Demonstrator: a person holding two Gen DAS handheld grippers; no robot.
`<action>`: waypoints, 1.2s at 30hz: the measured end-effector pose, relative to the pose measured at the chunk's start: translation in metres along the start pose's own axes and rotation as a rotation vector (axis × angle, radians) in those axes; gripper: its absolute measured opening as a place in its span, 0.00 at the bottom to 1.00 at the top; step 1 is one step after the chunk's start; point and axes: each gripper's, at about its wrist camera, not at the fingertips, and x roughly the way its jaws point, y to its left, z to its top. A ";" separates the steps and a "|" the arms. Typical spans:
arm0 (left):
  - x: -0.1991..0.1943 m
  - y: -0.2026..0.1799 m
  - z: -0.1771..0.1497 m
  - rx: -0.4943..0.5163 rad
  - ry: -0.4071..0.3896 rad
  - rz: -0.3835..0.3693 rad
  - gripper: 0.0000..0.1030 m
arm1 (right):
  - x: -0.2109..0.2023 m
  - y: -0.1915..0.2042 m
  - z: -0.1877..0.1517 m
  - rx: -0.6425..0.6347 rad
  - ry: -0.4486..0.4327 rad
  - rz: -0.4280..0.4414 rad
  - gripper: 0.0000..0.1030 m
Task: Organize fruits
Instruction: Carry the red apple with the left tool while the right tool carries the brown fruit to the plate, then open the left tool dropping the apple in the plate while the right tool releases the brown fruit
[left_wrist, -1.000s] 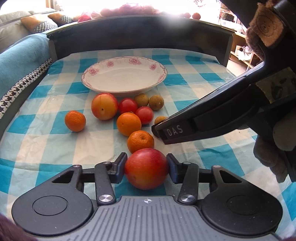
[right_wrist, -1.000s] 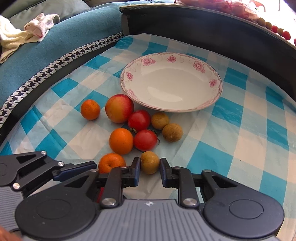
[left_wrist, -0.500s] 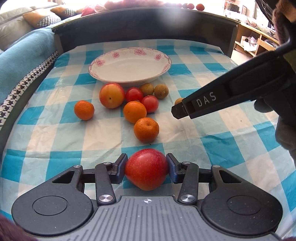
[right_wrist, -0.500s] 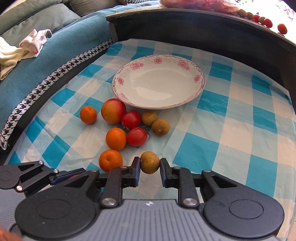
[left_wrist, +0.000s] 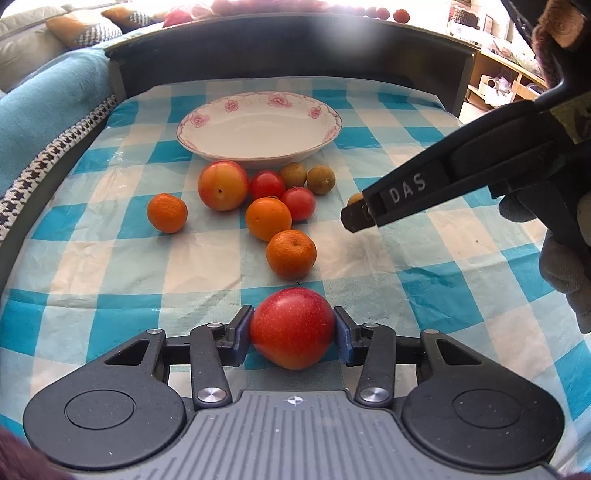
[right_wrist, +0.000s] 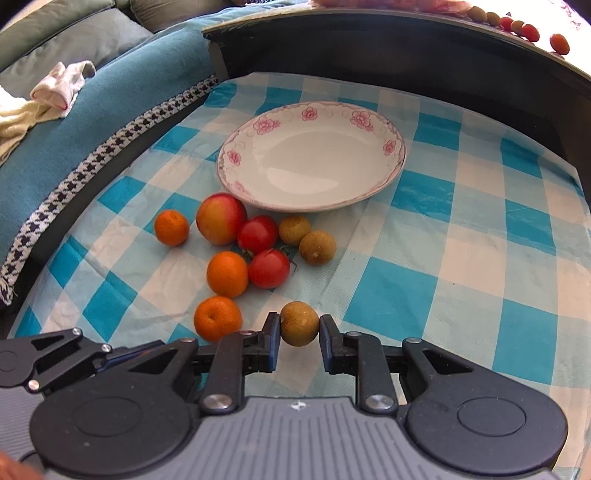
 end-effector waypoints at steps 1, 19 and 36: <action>0.000 0.002 0.002 -0.017 0.004 -0.011 0.51 | -0.002 -0.001 0.002 0.007 -0.006 0.001 0.34; 0.024 0.040 0.108 -0.097 -0.138 -0.015 0.51 | 0.010 -0.023 0.073 0.056 -0.096 0.006 0.34; 0.069 0.049 0.125 -0.086 -0.105 0.009 0.51 | 0.058 -0.039 0.101 0.052 -0.062 0.030 0.35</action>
